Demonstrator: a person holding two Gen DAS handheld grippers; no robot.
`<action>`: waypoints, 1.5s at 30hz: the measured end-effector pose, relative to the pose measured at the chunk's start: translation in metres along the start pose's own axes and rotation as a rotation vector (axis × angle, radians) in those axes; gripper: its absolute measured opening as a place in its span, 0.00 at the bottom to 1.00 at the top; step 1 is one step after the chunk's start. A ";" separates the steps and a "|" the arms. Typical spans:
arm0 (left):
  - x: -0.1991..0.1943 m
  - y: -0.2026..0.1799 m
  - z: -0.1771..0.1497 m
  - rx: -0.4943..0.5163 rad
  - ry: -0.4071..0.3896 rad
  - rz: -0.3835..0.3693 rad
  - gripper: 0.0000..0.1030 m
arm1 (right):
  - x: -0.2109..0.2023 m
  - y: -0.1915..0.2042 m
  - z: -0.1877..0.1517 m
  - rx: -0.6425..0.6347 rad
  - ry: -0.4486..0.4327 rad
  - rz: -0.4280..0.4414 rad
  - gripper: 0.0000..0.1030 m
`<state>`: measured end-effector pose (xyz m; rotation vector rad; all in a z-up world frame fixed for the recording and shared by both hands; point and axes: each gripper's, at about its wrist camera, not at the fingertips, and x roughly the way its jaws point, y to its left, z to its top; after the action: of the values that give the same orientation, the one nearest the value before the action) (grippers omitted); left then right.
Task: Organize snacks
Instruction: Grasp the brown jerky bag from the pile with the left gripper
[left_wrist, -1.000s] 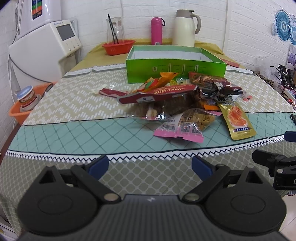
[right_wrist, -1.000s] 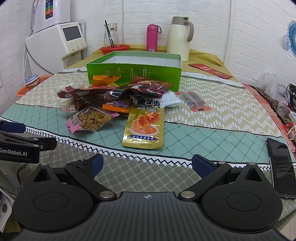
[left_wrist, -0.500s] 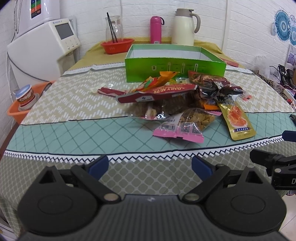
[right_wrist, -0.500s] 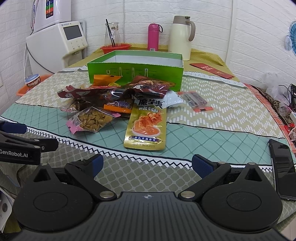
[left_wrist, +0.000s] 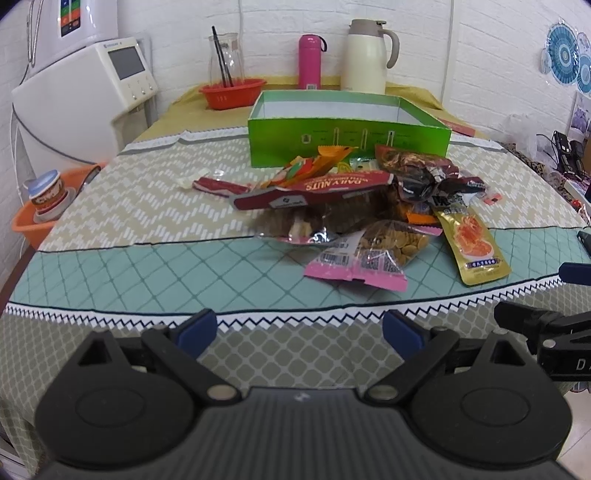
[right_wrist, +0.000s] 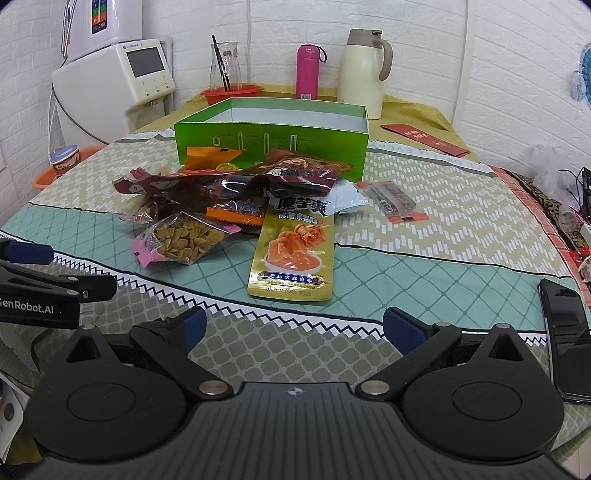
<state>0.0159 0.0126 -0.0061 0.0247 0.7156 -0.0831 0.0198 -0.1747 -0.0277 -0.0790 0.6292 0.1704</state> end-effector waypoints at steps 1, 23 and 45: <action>-0.001 0.002 0.003 -0.007 -0.010 -0.012 0.93 | -0.001 0.000 0.001 -0.004 -0.011 0.005 1.00; 0.059 -0.035 0.138 0.129 -0.044 -0.442 0.91 | 0.061 -0.041 0.081 0.137 -0.142 0.150 1.00; 0.131 -0.057 0.142 0.154 0.165 -0.546 0.49 | 0.088 -0.051 0.065 0.203 -0.041 0.235 0.89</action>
<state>0.2024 -0.0608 0.0148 -0.0177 0.8649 -0.6645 0.1370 -0.2053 -0.0263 0.1941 0.6110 0.3329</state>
